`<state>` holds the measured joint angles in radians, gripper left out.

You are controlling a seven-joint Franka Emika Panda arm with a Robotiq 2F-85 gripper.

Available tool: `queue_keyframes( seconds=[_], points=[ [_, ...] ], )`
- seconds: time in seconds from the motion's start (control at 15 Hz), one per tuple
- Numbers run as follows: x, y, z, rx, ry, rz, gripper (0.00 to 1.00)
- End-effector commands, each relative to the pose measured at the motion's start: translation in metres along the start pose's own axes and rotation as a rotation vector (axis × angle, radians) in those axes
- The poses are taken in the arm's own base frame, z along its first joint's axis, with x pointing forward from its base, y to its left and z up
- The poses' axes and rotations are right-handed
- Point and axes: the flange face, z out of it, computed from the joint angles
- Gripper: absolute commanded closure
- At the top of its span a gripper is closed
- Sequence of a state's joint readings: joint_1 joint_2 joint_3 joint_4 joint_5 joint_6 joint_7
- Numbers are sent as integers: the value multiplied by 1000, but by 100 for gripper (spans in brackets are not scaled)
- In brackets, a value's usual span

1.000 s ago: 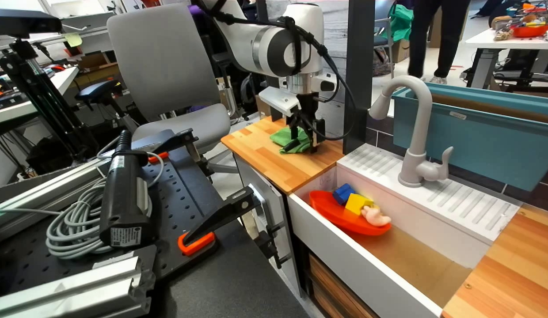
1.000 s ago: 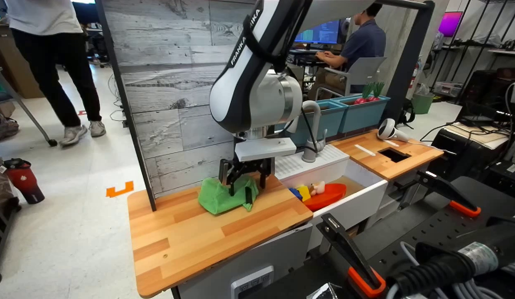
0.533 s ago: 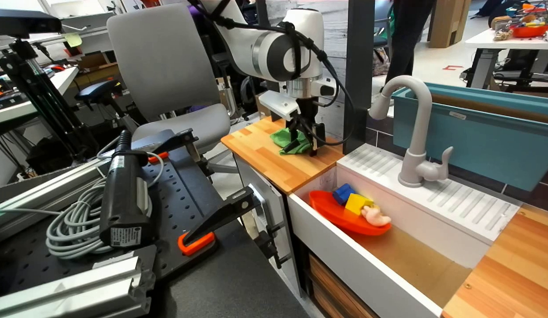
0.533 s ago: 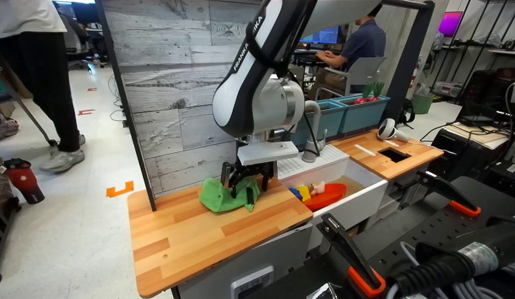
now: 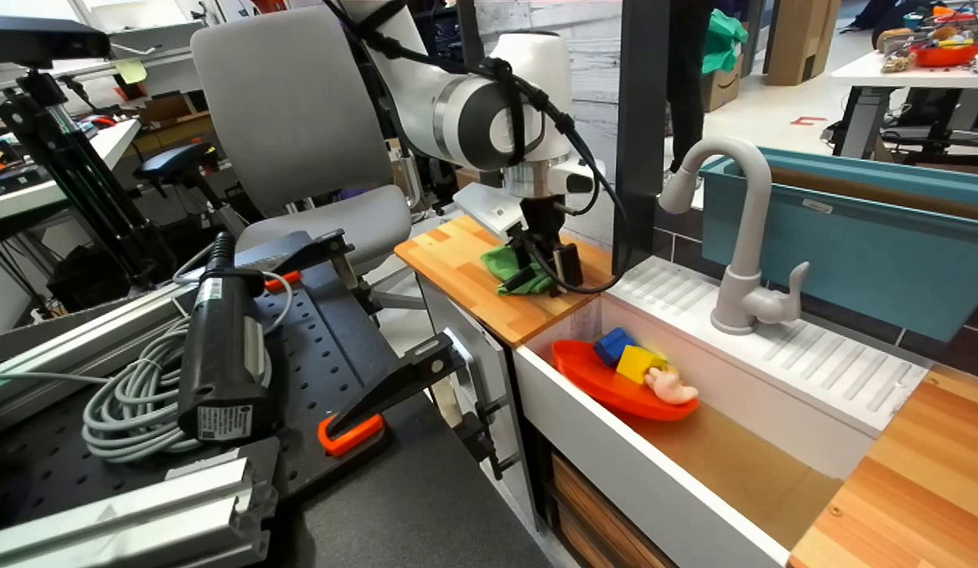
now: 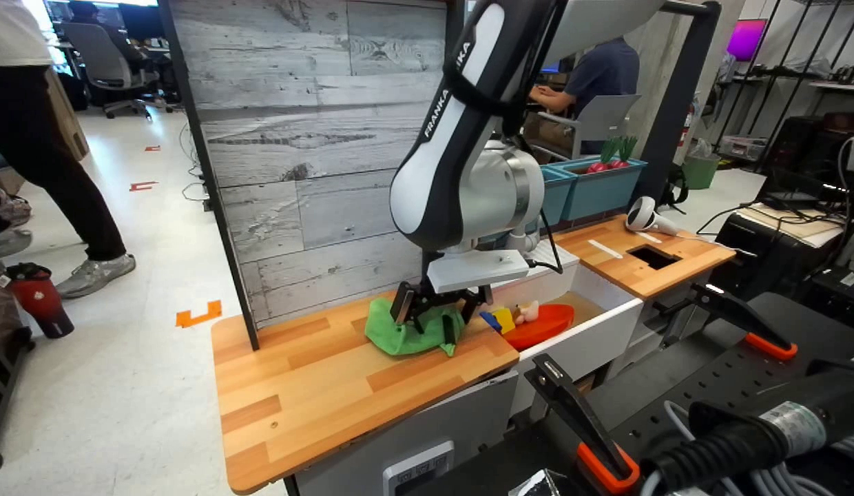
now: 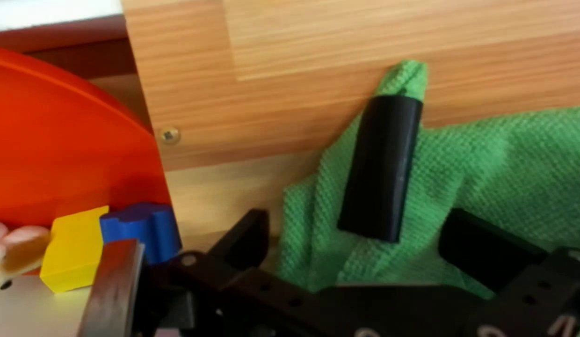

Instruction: Slide the green towel up and down on the surface

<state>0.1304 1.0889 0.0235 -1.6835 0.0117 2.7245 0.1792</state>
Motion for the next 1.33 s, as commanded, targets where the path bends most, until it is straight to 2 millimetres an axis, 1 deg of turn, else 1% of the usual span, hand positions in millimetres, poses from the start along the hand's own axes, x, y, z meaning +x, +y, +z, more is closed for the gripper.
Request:
queue_keyframes(
  seconds=[0.0, 0.2, 0.4, 0.73, 0.8, 1.0, 1.07, 1.13, 1.27],
  points=[
    [-29, 20, -4, 2, 5, 25, 0],
    [-46, 22, -9, 5, -2, 25, 0],
    [-60, 16, -18, 1, -9, 19, 0],
    [-71, 0, -46, 15, -7, 6, 0],
    [-76, -5, -54, 20, -2, -2, 0],
    [-99, -21, -77, 24, -5, -46, 0],
    [-77, -14, -54, 19, -18, -38, 0],
    [-80, -18, -59, 19, -18, -46, 0],
    [-79, -17, -58, 17, -18, -45, 0]
  ],
)
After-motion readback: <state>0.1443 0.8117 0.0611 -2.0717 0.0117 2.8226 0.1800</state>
